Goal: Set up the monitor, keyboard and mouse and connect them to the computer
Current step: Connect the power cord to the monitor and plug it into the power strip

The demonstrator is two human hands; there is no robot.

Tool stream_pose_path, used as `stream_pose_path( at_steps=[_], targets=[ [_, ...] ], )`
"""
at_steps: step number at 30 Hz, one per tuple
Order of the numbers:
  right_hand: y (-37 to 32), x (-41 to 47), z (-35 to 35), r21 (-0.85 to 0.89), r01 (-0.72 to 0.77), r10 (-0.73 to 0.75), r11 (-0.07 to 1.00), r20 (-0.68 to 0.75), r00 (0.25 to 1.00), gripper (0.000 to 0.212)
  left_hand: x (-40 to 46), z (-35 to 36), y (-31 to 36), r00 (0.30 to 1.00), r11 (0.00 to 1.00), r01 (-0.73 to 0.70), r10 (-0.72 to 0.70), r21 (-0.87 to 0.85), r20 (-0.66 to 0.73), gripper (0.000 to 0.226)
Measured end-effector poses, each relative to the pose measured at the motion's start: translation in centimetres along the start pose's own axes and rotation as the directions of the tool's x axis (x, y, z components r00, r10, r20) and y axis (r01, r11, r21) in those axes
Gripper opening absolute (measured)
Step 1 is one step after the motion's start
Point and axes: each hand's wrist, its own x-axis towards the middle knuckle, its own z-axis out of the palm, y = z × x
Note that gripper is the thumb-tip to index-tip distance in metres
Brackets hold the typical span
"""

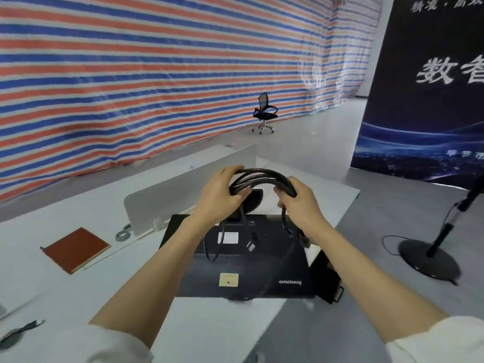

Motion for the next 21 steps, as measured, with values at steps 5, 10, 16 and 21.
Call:
stream_pose_path(
  at_steps=[5, 10, 16, 21],
  targets=[
    [2.2, 8.5, -5.1, 0.131, 0.025, -0.008, 0.991, -0.133, 0.991, 0.006, 7.9, 4.2, 2.0, 0.985, 0.996, 0.013, 0.002, 0.085, -0.171, 0.066],
    [6.5, 18.6, -8.0, 0.212, -0.006, 0.061, 0.977, -0.252, 0.966, 0.006, 16.6, 9.7, 0.7, 0.988, 0.996, 0.031, -0.017, 0.085, -0.154, 0.071],
    [11.6, 31.0, -9.6, 0.171, 0.001, 0.058, 0.985, -0.34, 0.938, 0.007, 27.1, 15.7, -2.3, 0.984, 0.997, 0.075, -0.078, -0.024, -0.159, 0.07],
    [15.1, 40.1, -9.8, 0.096, 0.036, 0.003, 0.995, -0.381, 0.924, 0.015, 33.8, 20.0, -6.1, 0.978, 0.982, 0.171, -0.18, -0.081, -0.11, 0.061]
  ],
)
